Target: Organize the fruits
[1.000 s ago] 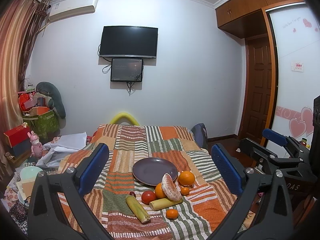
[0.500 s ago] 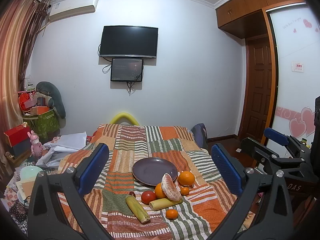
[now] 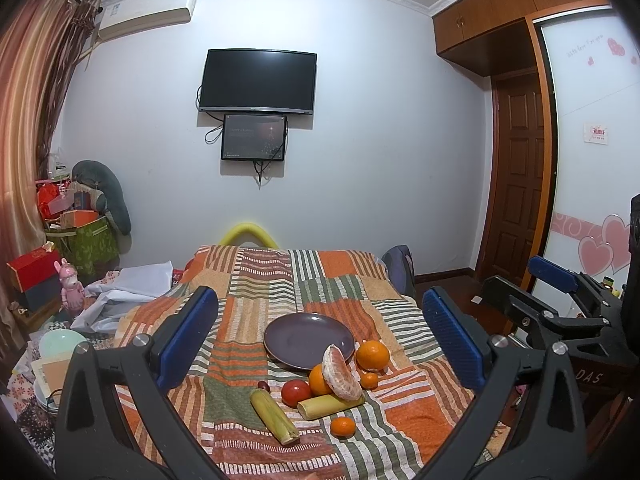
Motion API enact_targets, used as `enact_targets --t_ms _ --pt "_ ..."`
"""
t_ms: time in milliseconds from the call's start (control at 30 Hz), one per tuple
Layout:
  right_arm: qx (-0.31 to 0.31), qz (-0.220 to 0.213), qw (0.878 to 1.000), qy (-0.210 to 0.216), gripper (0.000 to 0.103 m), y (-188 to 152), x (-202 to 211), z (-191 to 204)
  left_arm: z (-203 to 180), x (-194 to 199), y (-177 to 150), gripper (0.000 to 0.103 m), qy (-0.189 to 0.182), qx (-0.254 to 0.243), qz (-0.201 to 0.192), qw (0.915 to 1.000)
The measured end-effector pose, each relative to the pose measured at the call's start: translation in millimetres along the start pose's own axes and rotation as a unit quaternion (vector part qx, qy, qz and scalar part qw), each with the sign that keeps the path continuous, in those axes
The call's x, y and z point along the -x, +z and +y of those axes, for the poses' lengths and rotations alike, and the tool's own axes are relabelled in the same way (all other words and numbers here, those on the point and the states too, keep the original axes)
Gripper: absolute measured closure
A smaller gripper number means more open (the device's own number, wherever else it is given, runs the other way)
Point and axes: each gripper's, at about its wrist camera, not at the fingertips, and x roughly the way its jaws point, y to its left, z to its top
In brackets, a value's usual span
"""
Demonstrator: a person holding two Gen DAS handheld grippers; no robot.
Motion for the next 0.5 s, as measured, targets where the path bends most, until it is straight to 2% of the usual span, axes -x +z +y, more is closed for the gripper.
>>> enact_targets --t_ms 500 --pt "-0.002 0.002 1.0 -0.002 0.0 -2.3 -1.4 -0.4 -0.1 -3.2 -4.8 0.0 0.0 0.003 0.004 1.0"
